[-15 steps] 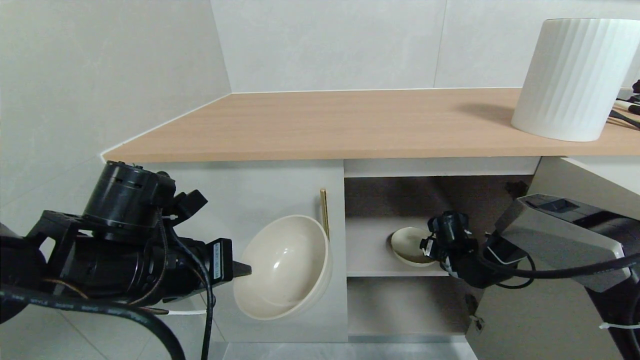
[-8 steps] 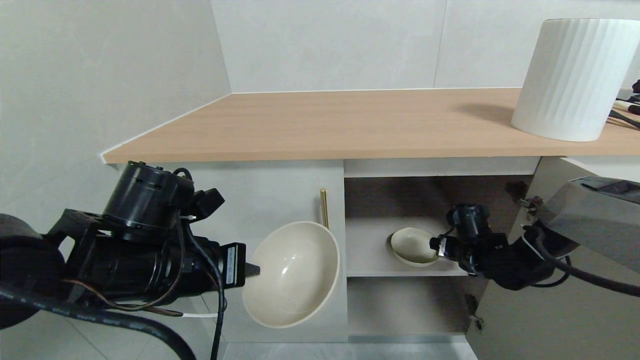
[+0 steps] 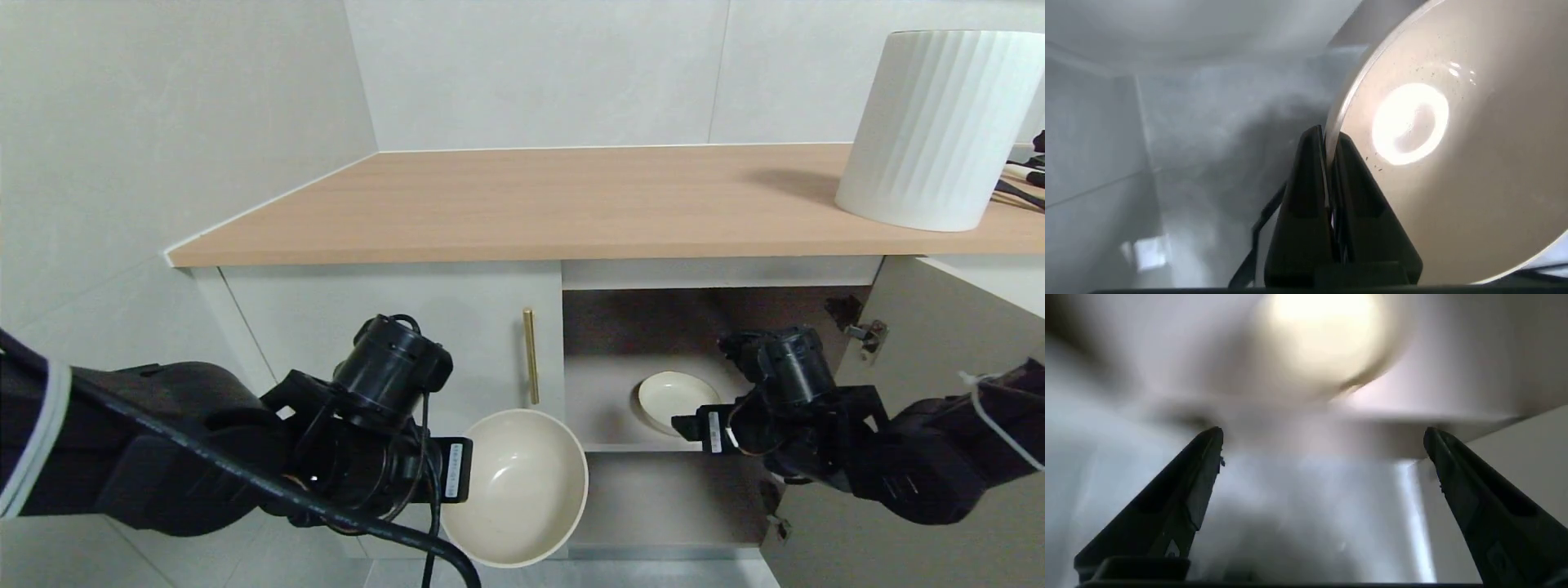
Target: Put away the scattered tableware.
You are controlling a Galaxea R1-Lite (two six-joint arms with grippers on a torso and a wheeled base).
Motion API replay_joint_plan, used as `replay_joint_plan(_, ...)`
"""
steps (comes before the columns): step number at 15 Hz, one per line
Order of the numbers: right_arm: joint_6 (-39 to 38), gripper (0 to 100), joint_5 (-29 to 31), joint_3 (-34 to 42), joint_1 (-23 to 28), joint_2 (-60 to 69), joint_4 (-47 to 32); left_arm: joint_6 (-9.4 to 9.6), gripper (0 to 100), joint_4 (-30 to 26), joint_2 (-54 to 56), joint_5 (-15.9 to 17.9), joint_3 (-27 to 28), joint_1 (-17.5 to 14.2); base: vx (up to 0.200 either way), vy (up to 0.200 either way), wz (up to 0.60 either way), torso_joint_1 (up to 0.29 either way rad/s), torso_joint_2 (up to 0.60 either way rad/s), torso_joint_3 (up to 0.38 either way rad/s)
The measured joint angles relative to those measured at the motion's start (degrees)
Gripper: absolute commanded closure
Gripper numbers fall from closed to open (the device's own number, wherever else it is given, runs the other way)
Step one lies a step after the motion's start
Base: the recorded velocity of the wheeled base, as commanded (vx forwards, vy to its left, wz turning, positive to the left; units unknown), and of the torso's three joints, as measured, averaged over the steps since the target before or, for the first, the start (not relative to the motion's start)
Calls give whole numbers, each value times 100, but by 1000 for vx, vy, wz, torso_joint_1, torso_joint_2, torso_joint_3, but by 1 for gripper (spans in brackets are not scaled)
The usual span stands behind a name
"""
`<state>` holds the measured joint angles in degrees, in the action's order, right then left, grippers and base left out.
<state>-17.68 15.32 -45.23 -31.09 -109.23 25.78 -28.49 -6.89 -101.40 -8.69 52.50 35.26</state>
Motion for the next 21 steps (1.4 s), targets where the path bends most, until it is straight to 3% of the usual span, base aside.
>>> replay_joint_plan(3, -284, 0, -551, 20, -1042, 785, -1046, -2, 100, 5, -229, -176, -2, 184, 0, 0, 0, 0, 0, 0)
replay_joint_plan(5, -485, 0, -692, -48, -1480, 986, -1202, -17, 100, 5, -321, -236, 0, 327, 0, 0, 0, 0, 0, 0)
replay_joint_plan(19, -774, 0, -600, -102, -1759, -44, -252, -49, 100, 2, -328, -247, -28, 517, 0, 0, 0, 0, 0, 0)
replay_joint_plan(20, -778, 100, -600, -102, -1759, -61, -252, -49, 100, 2, -330, -246, -28, 517, 0, 0, 0, 0, 0, 0)
replay_joint_plan(21, -783, 100, -602, -102, -1759, -74, -252, -49, 100, 2, -332, -246, -28, 517, 0, 0, 0, 0, 0, 0)
